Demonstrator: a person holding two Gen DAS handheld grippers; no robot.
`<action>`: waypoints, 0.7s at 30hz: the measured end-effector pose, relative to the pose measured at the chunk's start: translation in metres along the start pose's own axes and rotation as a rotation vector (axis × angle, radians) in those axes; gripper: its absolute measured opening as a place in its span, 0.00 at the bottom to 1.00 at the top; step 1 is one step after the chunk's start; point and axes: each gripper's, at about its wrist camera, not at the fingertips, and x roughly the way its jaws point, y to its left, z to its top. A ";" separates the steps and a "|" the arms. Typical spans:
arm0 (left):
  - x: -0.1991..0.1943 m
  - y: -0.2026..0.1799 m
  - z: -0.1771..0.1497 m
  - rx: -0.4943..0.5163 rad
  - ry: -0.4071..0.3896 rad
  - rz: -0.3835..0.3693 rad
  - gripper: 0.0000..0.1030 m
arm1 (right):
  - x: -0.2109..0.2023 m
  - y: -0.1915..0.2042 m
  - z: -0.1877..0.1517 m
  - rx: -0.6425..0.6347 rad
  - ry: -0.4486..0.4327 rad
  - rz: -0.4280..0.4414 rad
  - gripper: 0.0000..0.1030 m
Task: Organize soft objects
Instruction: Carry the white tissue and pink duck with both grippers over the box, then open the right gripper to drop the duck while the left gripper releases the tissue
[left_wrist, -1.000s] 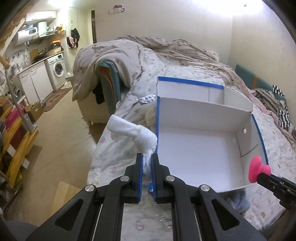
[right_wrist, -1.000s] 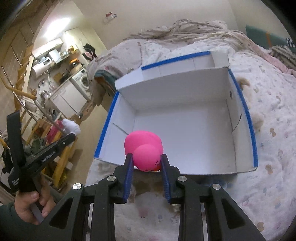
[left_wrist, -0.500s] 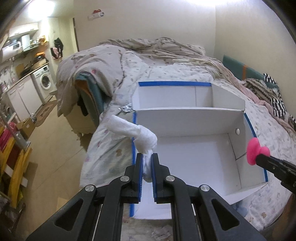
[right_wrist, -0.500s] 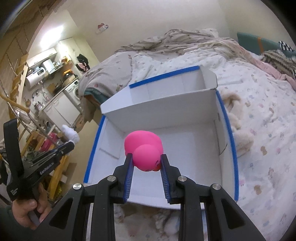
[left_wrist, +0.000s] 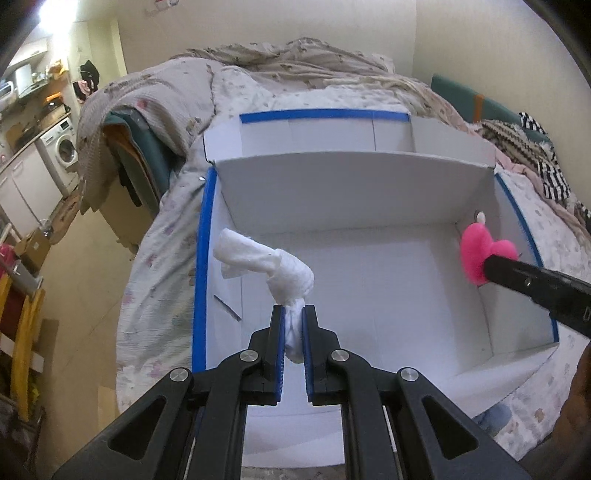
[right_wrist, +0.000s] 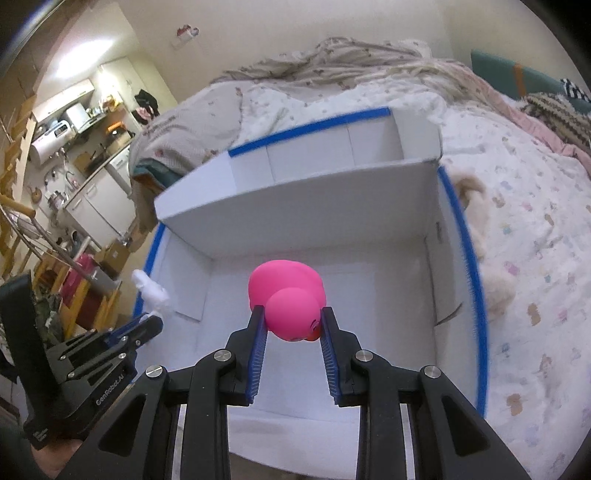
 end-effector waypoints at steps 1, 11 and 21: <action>0.003 0.000 0.000 -0.003 0.009 -0.004 0.08 | 0.005 0.001 -0.001 -0.001 0.014 0.008 0.29; 0.019 0.007 -0.001 -0.013 0.054 0.007 0.08 | 0.029 0.012 -0.013 -0.073 0.059 -0.049 0.29; 0.029 0.001 -0.004 -0.002 0.091 0.000 0.08 | 0.042 0.015 -0.024 -0.115 0.134 -0.092 0.29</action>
